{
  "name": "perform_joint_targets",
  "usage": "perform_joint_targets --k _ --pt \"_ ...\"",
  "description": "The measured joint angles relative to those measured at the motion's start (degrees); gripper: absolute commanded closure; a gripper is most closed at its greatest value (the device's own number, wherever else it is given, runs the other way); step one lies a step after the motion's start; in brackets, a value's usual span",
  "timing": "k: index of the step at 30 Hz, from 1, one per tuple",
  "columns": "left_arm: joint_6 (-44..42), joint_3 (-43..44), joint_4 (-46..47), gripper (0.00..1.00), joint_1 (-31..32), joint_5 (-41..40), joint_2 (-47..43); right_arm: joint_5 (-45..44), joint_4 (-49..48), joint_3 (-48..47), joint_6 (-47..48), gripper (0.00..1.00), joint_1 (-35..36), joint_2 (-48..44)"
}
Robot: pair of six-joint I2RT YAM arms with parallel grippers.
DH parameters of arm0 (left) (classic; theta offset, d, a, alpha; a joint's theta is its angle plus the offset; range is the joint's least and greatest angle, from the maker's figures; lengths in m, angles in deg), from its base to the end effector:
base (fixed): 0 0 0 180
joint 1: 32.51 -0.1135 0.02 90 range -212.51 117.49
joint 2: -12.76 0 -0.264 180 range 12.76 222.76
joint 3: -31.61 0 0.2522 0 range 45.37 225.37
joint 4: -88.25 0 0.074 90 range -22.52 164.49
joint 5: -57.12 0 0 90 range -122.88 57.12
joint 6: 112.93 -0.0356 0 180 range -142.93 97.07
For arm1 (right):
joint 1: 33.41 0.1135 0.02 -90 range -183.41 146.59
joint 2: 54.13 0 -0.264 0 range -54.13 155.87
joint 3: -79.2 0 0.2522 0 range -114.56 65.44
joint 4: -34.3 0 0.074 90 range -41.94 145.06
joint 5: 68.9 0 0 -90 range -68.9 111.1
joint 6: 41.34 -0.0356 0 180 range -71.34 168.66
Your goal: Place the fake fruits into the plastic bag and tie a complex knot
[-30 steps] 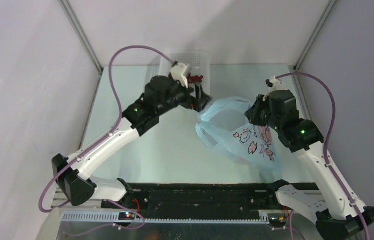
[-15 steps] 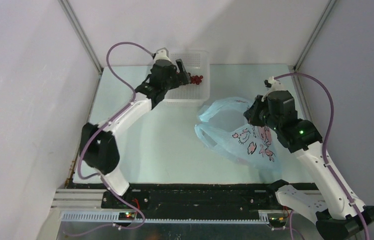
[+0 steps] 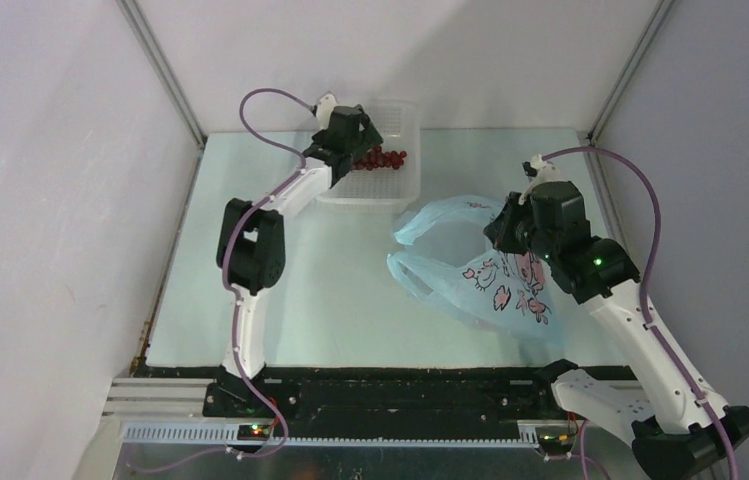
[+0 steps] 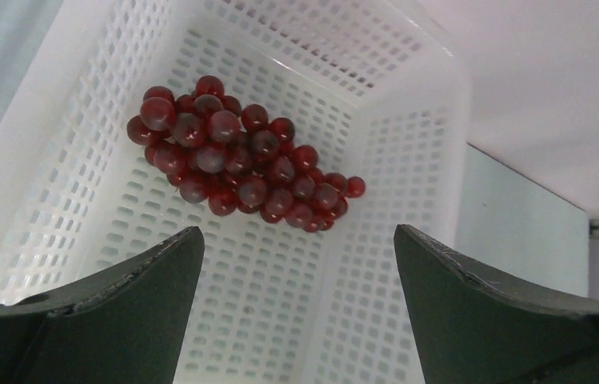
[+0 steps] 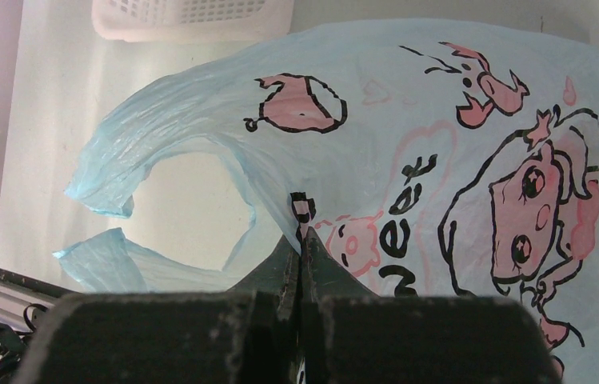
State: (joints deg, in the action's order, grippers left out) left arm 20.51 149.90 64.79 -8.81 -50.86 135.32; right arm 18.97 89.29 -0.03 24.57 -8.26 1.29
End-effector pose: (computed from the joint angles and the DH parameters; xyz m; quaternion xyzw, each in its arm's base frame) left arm 0.4705 -0.1946 0.2670 -0.2245 0.8191 -0.1710 0.4995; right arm 0.1768 0.0815 0.3759 0.0011 0.8710 0.1898 0.4531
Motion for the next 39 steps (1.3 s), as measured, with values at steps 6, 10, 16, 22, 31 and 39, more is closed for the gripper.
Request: perform_joint_targets --k 6,10,16,22,31,39 --pt "4.2 7.3 -2.2 0.04 -1.1 -0.9 7.9 0.5 0.0 0.0 0.2 1.0 0.0 0.6" --pt "7.1 13.3 -3.9 0.01 -1.1 -1.0 12.5 1.0 -0.3 0.0 0.2 1.0 0.0 1.1" --pt "11.8 16.0 -5.5 0.01 -1.1 -1.9 15.9 1.6 -0.9 0.0 0.2 1.0 0.0 1.6" --pt "16.9 16.0 -7.4 0.01 -1.1 -3.3 17.3 2.9 -1.2 0.0 0.2 1.0 0.0 2.2" --pt "22.1 22.0 -8.9 0.04 -1.3 -2.8 24.0 3.6 -1.3 0.0 0.2 1.0 0.0 2.3" --pt "24.2 23.2 -7.0 0.44 -1.7 -0.8 25.9 4.2 -2.0 0.0 0.2 1.0 0.0 3.3"
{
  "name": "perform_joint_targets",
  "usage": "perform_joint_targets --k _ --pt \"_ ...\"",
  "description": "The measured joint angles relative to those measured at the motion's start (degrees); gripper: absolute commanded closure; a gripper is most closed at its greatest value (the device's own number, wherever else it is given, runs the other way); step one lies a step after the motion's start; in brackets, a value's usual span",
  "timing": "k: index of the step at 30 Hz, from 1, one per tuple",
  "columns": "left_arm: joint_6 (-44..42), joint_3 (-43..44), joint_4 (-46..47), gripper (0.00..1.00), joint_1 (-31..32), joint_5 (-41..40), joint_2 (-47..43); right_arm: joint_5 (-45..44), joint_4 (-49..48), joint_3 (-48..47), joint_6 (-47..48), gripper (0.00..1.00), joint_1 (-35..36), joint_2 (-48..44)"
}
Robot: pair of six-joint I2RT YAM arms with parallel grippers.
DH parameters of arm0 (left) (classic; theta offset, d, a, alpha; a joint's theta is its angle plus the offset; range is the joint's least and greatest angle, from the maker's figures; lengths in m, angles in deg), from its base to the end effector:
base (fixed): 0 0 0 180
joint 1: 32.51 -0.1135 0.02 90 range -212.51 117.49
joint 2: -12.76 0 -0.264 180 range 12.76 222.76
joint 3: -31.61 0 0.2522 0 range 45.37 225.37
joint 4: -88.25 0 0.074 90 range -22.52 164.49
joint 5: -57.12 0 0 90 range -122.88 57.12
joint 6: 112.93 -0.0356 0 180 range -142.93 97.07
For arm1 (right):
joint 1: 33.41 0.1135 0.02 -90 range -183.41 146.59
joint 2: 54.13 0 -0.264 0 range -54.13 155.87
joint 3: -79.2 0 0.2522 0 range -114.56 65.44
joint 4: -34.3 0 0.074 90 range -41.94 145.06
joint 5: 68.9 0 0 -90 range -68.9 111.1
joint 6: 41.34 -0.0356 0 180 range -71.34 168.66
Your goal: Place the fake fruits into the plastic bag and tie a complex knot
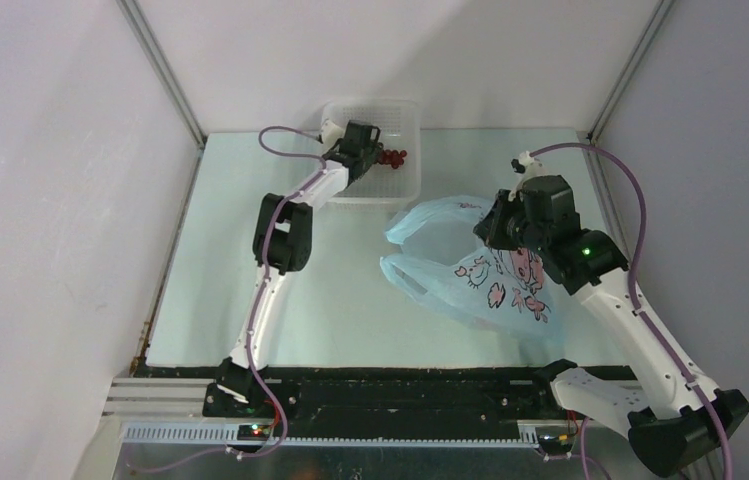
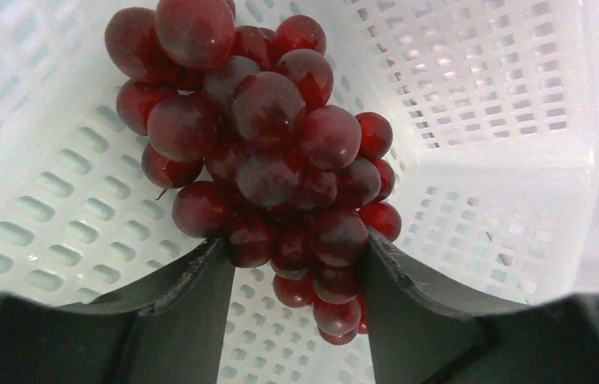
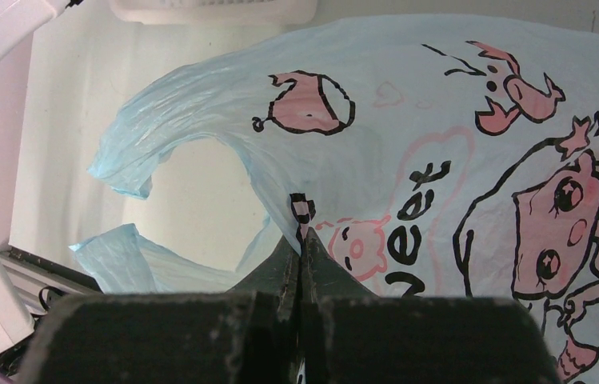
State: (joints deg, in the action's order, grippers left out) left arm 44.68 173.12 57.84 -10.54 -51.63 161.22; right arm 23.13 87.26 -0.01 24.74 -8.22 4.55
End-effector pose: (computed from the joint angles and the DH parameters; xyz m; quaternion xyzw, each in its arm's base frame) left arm 0.5431 -0.2067 0.1557 -0.4096 0.7871 -0.2046 0.4133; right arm 0.1908 0.0911 0.3687 -0.0182 0.8761 0.2142 0.4315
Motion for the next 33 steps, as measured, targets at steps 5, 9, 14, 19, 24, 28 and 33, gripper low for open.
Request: perform_joint_targets --k 5,9,14,19,24,28,33 --pt "-0.1 0.0 2.6 0.67 -0.2 1.1 0.4 0.2 -0.6 0.0 0.0 1.0 0.0 0.4" --pt "-0.2 -2.3 5.8 0.83 -0.3 2.1 -0.1 0.3 -0.5 0.0 0.0 1.0 0.0 0.5" --pt "-0.6 -7.8 9.9 0.99 -0.2 2.9 -2.5 0.4 -0.5 0.0 0.0 1.0 0.0 0.5" --pt "-3.3 -16.0 14.6 1.0 -0.2 3.1 -7.8 0.4 -0.5 0.0 0.0 1.0 0.0 0.5" --pt "-7.6 -22.4 19.8 1.0 0.0 3.7 -14.3 0.4 -0.5 0.0 0.0 1.0 0.3 0.5" --pt "-11.7 -25.6 22.6 1.0 0.5 4.3 -20.3 0.4 -0.5 0.0 0.0 1.0 0.5 0.5" --pt "-17.2 -32.3 27.8 1.0 1.5 5.7 -31.1 0.4 -0.6 0.0 0.0 1.0 0.6 0.5"
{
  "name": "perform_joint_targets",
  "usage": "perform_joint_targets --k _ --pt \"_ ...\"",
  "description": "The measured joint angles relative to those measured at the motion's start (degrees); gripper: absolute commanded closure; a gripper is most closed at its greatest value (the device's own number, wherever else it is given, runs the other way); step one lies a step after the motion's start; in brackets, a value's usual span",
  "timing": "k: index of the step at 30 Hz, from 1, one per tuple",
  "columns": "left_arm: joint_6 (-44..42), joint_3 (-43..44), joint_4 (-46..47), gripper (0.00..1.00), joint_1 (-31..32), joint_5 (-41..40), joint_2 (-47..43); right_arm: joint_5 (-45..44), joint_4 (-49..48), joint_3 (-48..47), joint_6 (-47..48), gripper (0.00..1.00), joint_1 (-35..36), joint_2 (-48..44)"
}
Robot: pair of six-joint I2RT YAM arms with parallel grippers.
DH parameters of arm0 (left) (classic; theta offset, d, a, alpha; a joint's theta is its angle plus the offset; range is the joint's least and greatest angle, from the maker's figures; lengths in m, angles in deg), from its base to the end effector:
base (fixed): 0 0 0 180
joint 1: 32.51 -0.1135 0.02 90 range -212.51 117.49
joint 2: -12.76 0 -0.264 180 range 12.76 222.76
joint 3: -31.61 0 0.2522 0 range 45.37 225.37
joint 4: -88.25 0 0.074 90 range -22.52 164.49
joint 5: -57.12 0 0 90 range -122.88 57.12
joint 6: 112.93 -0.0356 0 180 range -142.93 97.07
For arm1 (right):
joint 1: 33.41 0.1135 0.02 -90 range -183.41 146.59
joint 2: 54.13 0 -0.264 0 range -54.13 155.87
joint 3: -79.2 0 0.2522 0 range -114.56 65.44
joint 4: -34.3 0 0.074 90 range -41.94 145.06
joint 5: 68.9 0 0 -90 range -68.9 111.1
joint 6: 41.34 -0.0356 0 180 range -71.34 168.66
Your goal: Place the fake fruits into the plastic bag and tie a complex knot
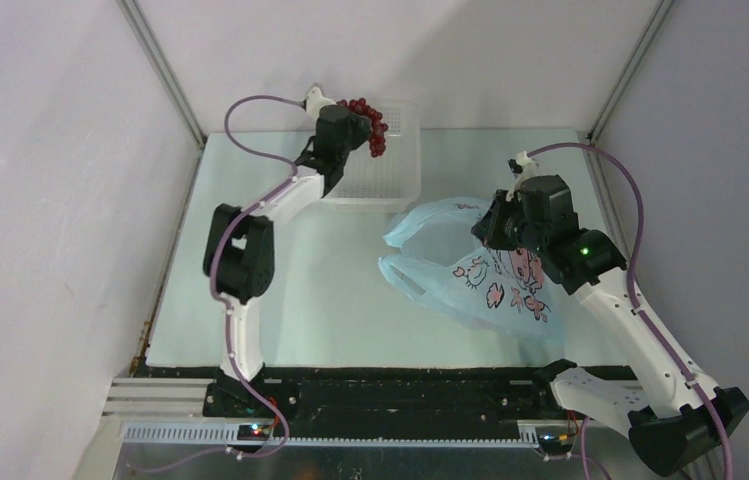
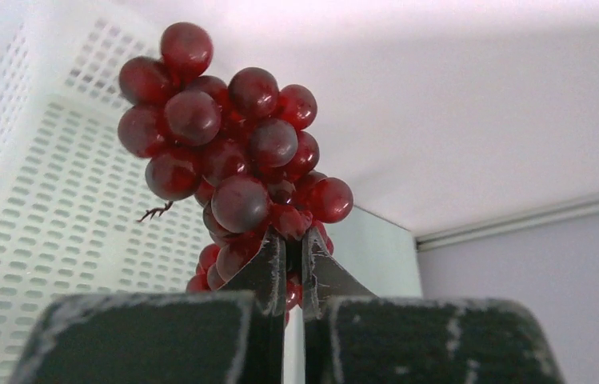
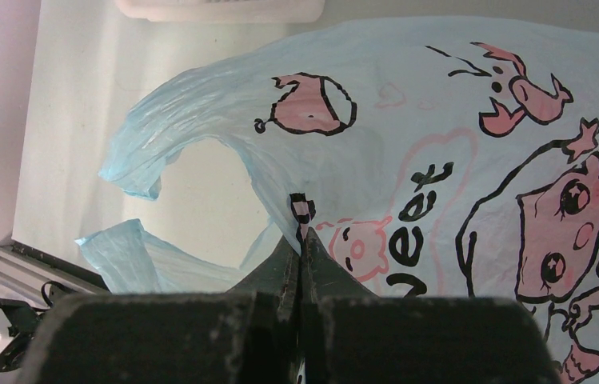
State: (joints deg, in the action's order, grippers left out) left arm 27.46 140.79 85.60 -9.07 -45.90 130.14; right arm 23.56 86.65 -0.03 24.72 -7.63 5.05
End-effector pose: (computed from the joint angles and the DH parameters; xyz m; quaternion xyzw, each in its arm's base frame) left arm 0.4599 -0.1907 0.2915 -0.2487 0.7279 -0.3103 0.5586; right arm 0.1923 0.0946 0.3681 -0.0244 0.8754 0.2199 0.4298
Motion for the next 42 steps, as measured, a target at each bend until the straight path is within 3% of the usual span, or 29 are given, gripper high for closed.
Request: perform_joint_targets --k 6,14,23,28,42 --pt "-6.9 -10.0 5.7 1.0 0.7 5.7 -13.9 0.0 -0.3 0.0 0.0 1.0 0.1 0.0" --pt "-15.8 -24.1 8.5 1.0 2.4 20.2 -34.2 0.7 -1.6 0.0 0.0 1.0 0.3 0.0" --pt "-25.6 -29.8 5.4 1.0 12.6 30.5 -50.3 1.6 -3.8 0.0 -0.5 1.0 1.9 1.3" --pt "-29.7 -34.8 5.0 1.0 19.1 32.2 -53.7 1.7 -4.0 0.0 -0.9 1.0 3.0 1.4" --pt "-34.0 -44.1 4.5 1.0 23.3 31.2 -46.2 1.7 -3.7 0.0 -1.6 1.0 4.2 -0.2"
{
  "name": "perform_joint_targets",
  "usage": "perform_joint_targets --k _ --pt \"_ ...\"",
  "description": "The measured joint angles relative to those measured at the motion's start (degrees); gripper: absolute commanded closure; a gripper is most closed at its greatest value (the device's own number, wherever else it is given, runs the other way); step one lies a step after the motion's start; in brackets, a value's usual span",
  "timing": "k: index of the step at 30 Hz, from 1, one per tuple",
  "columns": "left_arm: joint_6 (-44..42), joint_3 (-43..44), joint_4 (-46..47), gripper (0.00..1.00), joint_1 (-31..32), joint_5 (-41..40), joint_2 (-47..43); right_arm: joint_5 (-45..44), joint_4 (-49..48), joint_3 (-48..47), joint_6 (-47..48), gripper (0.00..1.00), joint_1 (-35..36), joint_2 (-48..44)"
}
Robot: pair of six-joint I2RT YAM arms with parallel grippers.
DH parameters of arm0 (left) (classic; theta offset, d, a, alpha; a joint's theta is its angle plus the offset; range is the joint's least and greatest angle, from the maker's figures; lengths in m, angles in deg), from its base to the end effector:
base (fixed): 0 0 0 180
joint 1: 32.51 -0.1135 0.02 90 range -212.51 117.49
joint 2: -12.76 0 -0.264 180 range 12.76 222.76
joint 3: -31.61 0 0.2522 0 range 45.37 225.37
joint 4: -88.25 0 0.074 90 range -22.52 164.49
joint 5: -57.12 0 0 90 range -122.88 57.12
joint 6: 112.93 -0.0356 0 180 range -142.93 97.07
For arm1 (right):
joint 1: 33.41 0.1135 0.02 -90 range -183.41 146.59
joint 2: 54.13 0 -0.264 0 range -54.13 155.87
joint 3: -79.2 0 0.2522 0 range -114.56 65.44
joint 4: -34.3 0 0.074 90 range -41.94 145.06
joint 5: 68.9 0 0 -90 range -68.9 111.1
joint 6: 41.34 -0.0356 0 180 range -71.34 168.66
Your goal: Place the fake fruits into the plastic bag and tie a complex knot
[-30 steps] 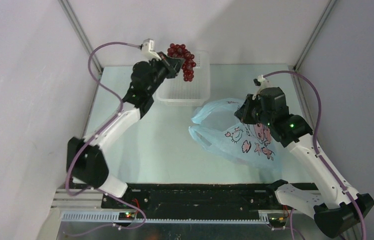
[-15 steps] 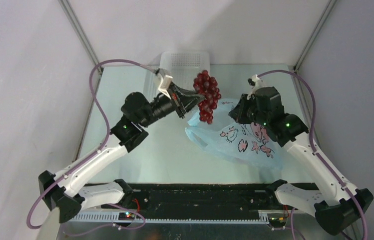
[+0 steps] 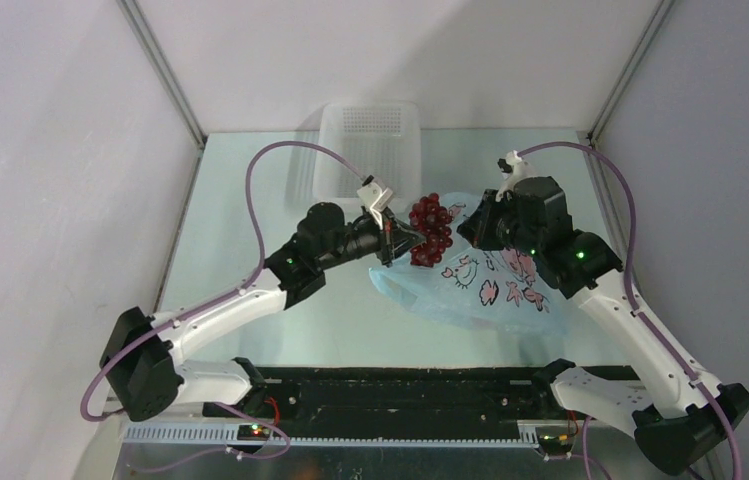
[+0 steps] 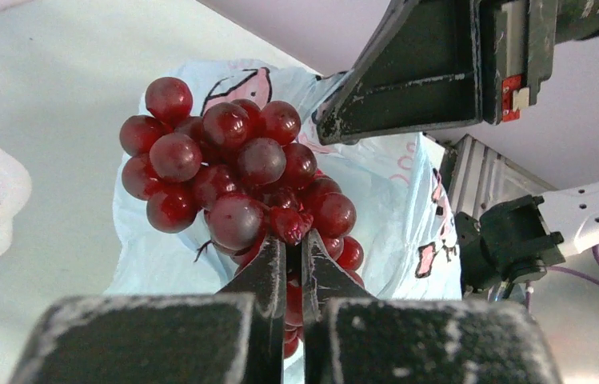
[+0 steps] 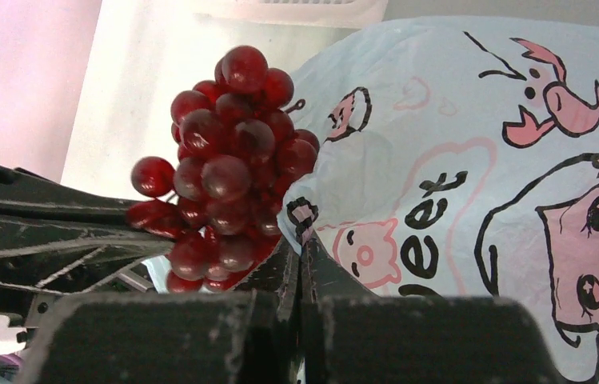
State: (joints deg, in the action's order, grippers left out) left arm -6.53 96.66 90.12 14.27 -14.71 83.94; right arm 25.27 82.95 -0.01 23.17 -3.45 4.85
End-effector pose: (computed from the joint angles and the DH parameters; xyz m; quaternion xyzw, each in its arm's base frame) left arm 0.1926 -0.2212 0.3284 0.2933 0.6703 -0.4505 0.5116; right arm 0.1866 0.1106 0.3748 -0.0521 0.8571 0.2657 0.4383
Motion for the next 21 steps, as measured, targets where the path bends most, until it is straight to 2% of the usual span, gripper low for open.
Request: perform_joint_targets --k 7,16,21 --pt "-3.0 -0.6 -0.1 1.0 4.0 -1.1 1.0 -0.1 0.1 0.0 0.0 1.0 0.0 -0.1" --pt "-4.9 -9.0 0.9 1.0 10.4 -6.7 -2.1 -0.3 0.6 0.0 0.0 1.0 0.1 0.3" --pt "-5.6 -11.9 1.1 1.0 13.1 -10.7 -6.7 -0.3 0.7 0.0 0.0 1.0 0.1 1.1"
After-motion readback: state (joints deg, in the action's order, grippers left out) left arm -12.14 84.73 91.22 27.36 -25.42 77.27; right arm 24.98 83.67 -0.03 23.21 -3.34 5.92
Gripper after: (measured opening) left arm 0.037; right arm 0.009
